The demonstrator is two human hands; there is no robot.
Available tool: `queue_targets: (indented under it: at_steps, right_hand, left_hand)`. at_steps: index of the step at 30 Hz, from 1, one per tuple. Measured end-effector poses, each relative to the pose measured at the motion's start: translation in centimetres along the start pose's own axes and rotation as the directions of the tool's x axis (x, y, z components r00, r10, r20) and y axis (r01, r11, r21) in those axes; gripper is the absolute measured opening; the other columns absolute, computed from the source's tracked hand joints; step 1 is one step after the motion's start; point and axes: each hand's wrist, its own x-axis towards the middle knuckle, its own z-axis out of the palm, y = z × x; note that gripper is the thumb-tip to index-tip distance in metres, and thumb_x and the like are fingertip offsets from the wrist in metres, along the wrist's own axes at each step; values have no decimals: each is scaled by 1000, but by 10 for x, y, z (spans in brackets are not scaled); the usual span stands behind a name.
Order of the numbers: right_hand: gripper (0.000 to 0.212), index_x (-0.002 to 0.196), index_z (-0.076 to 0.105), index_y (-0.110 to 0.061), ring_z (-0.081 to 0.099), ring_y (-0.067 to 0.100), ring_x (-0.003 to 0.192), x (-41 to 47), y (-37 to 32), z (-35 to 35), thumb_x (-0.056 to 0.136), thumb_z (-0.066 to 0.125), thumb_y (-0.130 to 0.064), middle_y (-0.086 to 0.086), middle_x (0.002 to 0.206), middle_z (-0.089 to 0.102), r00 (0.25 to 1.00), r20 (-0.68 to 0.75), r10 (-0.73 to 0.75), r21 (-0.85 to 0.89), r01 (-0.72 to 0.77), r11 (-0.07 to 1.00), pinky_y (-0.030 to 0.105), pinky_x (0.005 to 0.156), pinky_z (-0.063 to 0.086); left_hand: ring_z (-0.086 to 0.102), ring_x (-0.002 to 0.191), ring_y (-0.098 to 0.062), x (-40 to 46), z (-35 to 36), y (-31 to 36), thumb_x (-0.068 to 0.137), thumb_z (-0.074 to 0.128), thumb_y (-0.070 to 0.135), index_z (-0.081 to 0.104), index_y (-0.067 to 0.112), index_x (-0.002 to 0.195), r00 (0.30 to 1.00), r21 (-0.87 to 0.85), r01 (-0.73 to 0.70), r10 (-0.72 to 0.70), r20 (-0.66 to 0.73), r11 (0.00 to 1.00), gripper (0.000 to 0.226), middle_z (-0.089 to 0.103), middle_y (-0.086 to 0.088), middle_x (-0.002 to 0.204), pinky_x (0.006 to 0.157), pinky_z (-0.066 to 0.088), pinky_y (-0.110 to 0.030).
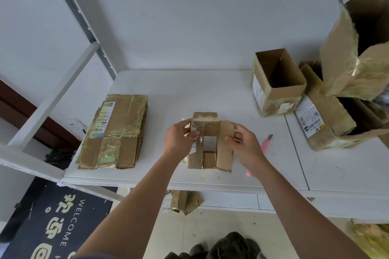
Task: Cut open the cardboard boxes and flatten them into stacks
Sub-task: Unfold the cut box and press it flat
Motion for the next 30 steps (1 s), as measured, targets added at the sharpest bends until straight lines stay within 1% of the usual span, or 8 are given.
queue_targets:
  at_steps: [2,4,6,8,14,19,27,30]
  right_hand:
    - [52,134,48,-27,62,13,99,1,12,5,90,68,-8,-4,108,62,988,-156,-1,-42,-6,999,14,76,50]
    - [52,130,51,-21,54,14,100,2,25,10,85,75,-12,0,112,53,959,-244,-147,-312,66,948,14,80,48]
    - [40,121,64,-14,45,17,103,2,36,16,83,77,-13,7,114,51,920,-231,-316,-538,150,829,26,87,49]
    - [30,112,72,-8,40,16,100,2,40,22,82,77,-12,7,109,54,910,-149,-387,-627,216,748,30,85,49]
    - [62,128,65,-15,41,13,101,1,38,18,73,84,-37,-8,106,49,971,44,-235,-603,214,768,22,86,40]
    - [65,130,63,-16,44,11,101,2,37,13,72,85,-33,-9,104,48,975,77,-210,-552,217,805,10,81,34]
    - [65,130,63,-15,48,11,99,3,37,14,72,86,-32,-11,99,47,975,85,-204,-519,218,827,10,81,37]
    - [63,129,63,-15,50,11,99,2,37,14,72,86,-30,-14,98,46,978,77,-195,-496,207,843,9,81,37]
  left_hand:
    - [63,101,-15,-1,1,3,91,68,13,50,28,136,1000,73,-13,13,0,997,51,68,1,112,77,50,-28]
    - [60,94,-14,-2,5,-2,93,64,6,50,24,130,1000,138,-16,15,4,990,44,65,-2,119,66,47,-19]
    - [59,90,-10,-4,10,-8,95,60,4,56,19,126,1000,177,-2,-1,14,984,35,64,-2,123,59,43,-11]
    - [61,99,-17,-6,13,-12,95,60,10,56,16,130,1000,197,4,-9,26,980,35,62,-3,127,68,48,-18]
    - [60,98,-21,-8,23,-8,72,80,54,45,23,124,997,394,61,-74,18,917,70,57,7,106,74,51,-34]
    - [57,87,-20,-3,22,-5,75,81,38,43,23,121,994,363,98,-112,16,927,61,57,5,104,71,53,-34]
    - [63,84,-21,-2,9,-13,80,75,21,52,24,119,980,43,161,-165,113,986,45,64,-3,112,59,52,-28]
    - [65,84,-24,1,1,-16,85,71,15,55,23,116,962,-83,228,-211,175,970,36,68,-10,110,64,57,-31]
